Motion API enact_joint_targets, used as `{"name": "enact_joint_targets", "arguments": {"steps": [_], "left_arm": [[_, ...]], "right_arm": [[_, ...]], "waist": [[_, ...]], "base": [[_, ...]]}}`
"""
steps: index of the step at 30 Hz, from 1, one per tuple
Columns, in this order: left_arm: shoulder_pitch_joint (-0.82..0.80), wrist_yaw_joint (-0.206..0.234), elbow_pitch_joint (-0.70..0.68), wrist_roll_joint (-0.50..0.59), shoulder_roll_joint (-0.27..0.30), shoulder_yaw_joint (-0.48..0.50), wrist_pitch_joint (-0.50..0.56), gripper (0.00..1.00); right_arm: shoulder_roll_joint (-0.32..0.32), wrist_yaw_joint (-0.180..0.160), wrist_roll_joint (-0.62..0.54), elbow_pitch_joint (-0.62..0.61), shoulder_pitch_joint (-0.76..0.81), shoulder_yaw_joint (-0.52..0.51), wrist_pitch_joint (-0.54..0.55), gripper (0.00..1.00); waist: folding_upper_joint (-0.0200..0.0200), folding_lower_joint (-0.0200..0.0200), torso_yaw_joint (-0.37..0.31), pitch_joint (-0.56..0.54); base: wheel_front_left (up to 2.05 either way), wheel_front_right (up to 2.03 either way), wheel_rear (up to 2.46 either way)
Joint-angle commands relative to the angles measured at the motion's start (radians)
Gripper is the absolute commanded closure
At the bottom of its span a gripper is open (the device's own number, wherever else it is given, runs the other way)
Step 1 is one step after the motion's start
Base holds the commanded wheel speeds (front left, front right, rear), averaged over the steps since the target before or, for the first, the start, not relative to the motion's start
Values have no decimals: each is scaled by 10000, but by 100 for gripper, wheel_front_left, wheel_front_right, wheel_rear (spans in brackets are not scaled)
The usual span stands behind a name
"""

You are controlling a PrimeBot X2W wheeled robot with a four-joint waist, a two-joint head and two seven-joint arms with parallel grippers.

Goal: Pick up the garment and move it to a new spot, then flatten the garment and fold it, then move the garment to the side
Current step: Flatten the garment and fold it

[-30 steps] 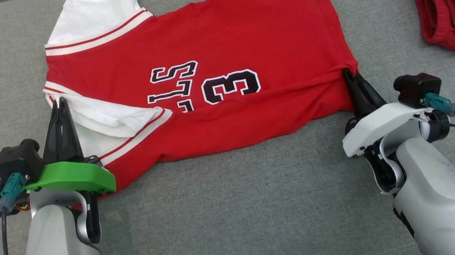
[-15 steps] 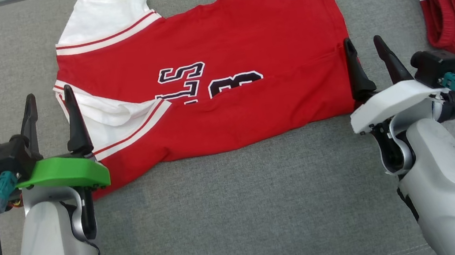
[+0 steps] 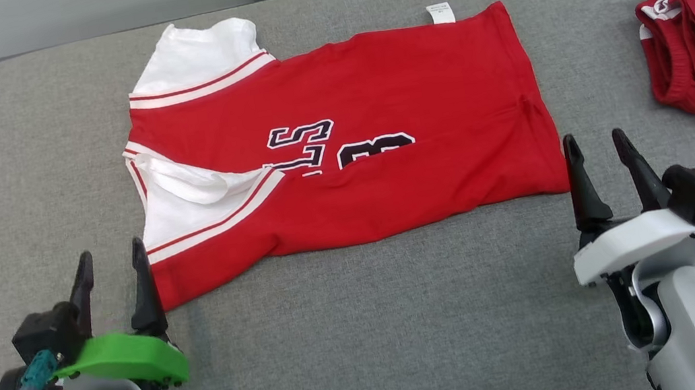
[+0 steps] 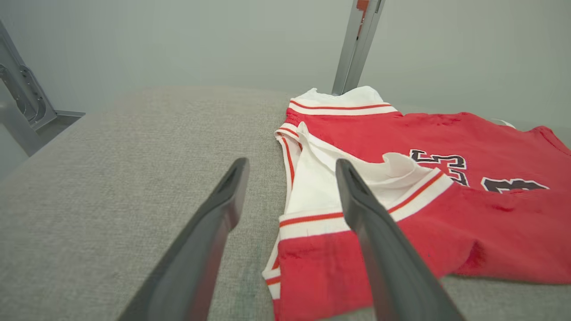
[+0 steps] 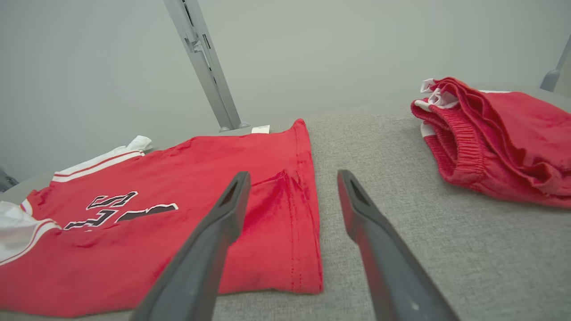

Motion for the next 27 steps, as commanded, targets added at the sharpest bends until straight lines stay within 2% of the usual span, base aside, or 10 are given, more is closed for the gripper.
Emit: {"name": "enact_joint_targets", "arguments": {"steps": [1, 10, 20, 22, 23, 24, 26, 27], "left_arm": [[236, -39, 4, -149, 115, -71, 208, 0], [1022, -25, -33, -981, 368, -419, 1833, 0], [562, 335, 387, -1447, 327, -122, 2393, 0], [496, 392, 509, -1439, 380, -123, 2369, 14], [469, 407, 581, -1460, 392, -121, 2418, 24], [455, 418, 648, -1451, 404, -143, 2482, 50], [475, 446, 810, -1432, 397, -224, 2618, 61], [476, 424, 866, -1449, 392, -260, 2648, 70]], "right_arm": [[-20, -1, -11, -111, 236, -7, -28, 0], [-20, -1, 67, -348, 730, 143, -28, 0], [-19, -1, 112, -399, 506, 309, -28, 0], [-19, -1, 124, -388, 468, 345, -28, 0], [-19, -1, 125, -379, 455, 360, -28, 0], [-19, -1, 123, -372, 449, 369, -28, 0], [-19, -1, 116, -349, 440, 399, -28, 0], [-19, -1, 107, -332, 428, 412, -28, 0]], "waist": [[0, 0, 92, -193], [0, 0, -32, -199], [0, 0, -381, 117], [0, 0, -455, 151], [0, 0, -493, 163], [0, 0, -518, 168], [0, 0, -572, 168], [0, 0, -596, 165]], "base": [[0, 0, 0], [0, 0, 0], [0, 0, 0], [0, 0, 0], [0, 0, 0], [0, 0, 0], [0, 0, 0], [0, 0, 0]]}}
